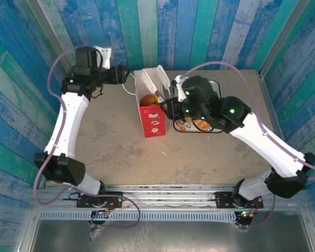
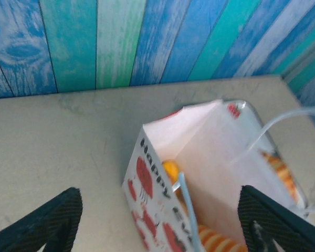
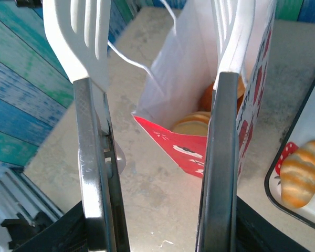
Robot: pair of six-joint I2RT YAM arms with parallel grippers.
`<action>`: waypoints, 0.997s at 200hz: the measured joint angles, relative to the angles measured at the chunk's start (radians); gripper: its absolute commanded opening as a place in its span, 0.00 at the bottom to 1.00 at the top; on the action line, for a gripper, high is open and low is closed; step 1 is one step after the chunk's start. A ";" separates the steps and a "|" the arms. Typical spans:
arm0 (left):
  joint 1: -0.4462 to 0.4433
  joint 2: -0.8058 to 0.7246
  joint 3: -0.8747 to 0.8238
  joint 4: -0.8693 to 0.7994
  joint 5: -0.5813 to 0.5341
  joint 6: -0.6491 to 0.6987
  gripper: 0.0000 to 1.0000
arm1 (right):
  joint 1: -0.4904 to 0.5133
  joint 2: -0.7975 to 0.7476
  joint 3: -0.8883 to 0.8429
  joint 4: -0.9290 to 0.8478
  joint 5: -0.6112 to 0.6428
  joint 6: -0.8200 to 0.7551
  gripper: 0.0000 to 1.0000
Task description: Place the fake bread into the paper bag
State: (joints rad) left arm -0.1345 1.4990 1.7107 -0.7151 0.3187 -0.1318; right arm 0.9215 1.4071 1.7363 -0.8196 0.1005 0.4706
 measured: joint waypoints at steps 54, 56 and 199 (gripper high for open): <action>0.009 -0.294 -0.237 0.205 -0.042 -0.069 0.94 | -0.065 -0.230 -0.084 -0.019 0.034 0.002 0.54; 0.009 -0.310 -0.250 0.213 -0.048 -0.073 0.94 | -0.074 -0.238 -0.093 -0.021 0.035 0.003 0.54; 0.009 -1.054 -1.052 0.448 -0.356 -0.382 0.94 | -0.246 -0.155 -0.652 -0.067 -0.158 0.076 0.51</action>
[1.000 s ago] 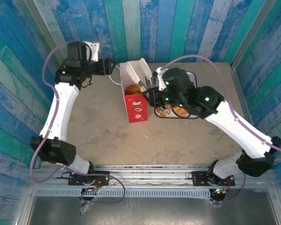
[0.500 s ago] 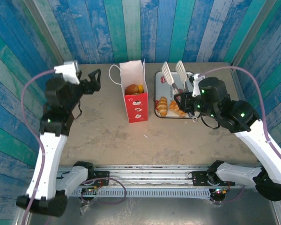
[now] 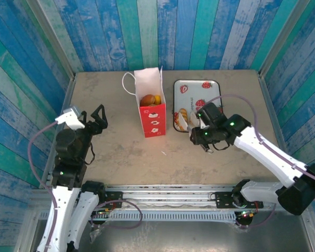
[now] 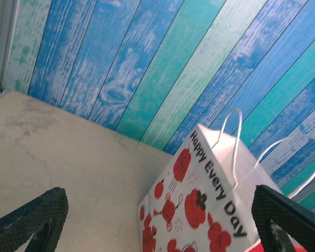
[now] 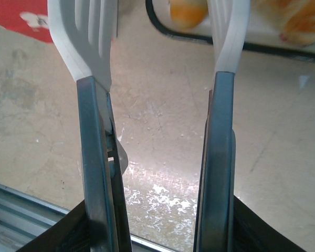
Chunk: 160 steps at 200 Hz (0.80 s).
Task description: Place the fake bread into the paper bag
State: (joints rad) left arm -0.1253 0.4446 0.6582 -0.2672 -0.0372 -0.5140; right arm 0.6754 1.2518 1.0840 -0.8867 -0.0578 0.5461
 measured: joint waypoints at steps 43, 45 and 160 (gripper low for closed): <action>0.000 -0.025 -0.022 -0.038 -0.014 -0.022 0.94 | 0.000 0.101 -0.061 0.049 -0.030 0.013 0.51; 0.000 -0.026 -0.022 -0.038 -0.015 -0.022 0.94 | 0.000 0.104 -0.061 0.051 -0.029 0.013 0.51; 0.000 -0.026 -0.028 -0.049 -0.017 -0.037 0.94 | -0.018 0.162 -0.061 0.089 0.023 0.013 0.51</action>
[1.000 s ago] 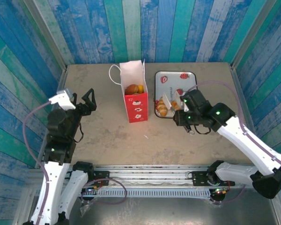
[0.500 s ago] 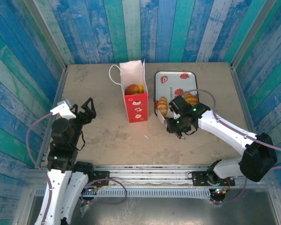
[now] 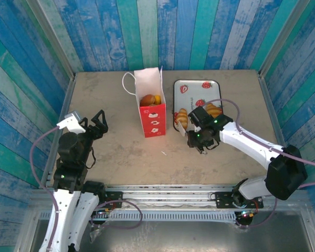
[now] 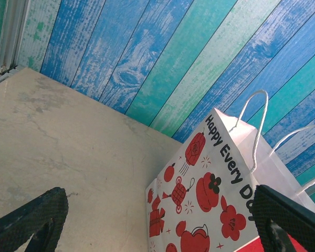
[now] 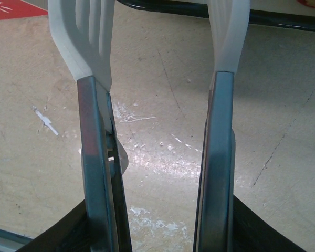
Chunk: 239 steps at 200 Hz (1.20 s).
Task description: Place the fake bread into the paper bag
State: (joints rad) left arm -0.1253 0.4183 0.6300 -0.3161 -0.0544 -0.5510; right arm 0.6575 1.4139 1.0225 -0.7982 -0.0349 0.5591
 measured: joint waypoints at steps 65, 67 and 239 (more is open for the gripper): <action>0.000 0.001 0.000 0.000 0.000 0.000 0.94 | -0.010 0.077 0.018 0.038 0.013 -0.010 0.48; 0.000 0.001 0.000 0.000 0.000 0.000 0.94 | -0.011 0.079 0.018 0.040 0.013 -0.010 0.48; 0.000 0.129 0.083 0.011 0.115 0.000 0.94 | -0.019 -0.107 0.033 0.054 0.120 -0.021 0.05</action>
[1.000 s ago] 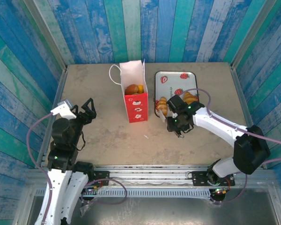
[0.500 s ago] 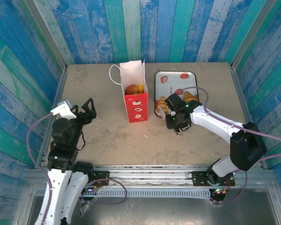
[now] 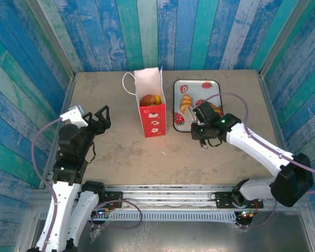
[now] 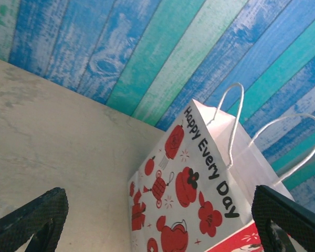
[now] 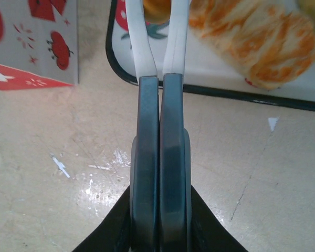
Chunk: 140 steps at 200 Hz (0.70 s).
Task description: Place the fake bread into the paper bag
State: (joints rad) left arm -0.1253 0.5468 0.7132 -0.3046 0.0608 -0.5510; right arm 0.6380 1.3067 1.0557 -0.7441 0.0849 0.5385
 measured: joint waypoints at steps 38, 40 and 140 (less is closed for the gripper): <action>0.000 0.121 0.094 0.016 0.102 -0.008 0.97 | 0.000 -0.084 0.077 -0.037 0.034 -0.015 0.05; 0.000 0.130 0.104 0.017 0.109 -0.008 0.98 | 0.000 -0.087 0.082 -0.039 0.036 -0.016 0.05; 0.002 0.558 0.530 -0.053 0.312 0.066 0.87 | 0.073 -0.169 0.365 -0.047 0.076 -0.122 0.05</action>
State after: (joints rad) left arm -0.1238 1.1053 1.2430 -0.3573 0.3725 -0.4850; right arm 0.7109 1.1374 1.4212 -0.7906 0.1608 0.4160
